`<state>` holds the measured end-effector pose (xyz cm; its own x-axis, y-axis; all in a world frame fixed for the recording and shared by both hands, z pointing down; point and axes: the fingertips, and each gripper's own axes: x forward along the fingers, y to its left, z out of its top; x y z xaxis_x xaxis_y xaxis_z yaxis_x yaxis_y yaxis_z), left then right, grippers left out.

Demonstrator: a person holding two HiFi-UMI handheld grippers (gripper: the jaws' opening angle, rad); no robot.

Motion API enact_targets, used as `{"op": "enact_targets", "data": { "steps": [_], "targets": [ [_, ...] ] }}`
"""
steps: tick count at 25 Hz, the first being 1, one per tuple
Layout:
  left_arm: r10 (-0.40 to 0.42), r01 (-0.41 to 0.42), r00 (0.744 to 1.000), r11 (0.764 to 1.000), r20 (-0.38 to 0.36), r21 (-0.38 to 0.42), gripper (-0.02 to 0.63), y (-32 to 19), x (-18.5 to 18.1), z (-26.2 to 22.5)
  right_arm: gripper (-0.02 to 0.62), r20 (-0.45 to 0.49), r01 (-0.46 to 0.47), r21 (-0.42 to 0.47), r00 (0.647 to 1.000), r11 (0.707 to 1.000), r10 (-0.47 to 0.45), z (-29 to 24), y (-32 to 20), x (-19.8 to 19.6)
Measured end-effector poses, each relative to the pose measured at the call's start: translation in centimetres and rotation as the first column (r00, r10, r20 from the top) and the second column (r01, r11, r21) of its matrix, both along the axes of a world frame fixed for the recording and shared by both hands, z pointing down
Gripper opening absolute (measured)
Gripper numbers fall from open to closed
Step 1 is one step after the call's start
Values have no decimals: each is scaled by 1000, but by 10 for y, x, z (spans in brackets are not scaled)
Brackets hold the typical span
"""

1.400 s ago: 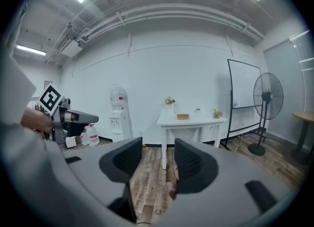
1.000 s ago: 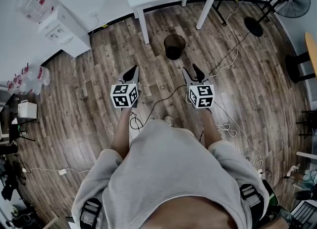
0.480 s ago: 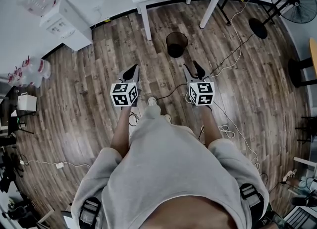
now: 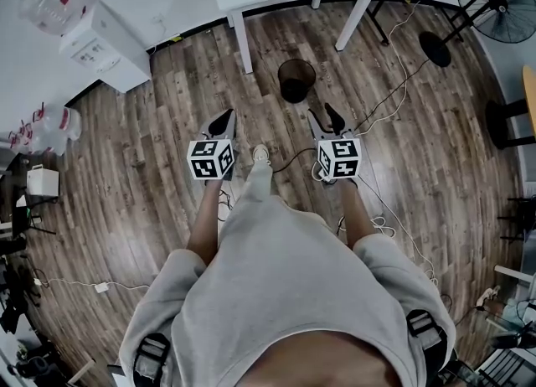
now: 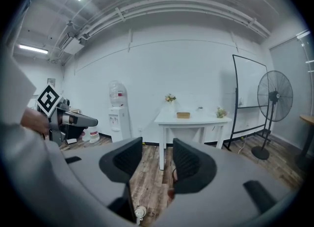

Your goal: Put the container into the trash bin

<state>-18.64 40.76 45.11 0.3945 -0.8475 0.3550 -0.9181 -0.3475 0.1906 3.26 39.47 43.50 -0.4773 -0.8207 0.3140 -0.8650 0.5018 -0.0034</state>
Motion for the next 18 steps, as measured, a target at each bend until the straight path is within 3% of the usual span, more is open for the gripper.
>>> {"op": "enact_targets", "data": {
  "steps": [18],
  "targets": [
    [36, -37, 999, 999, -30, -10, 10, -177, -29, -3, 177, -29, -18, -5, 999, 1000, 18, -11, -174, -36]
  ]
}}
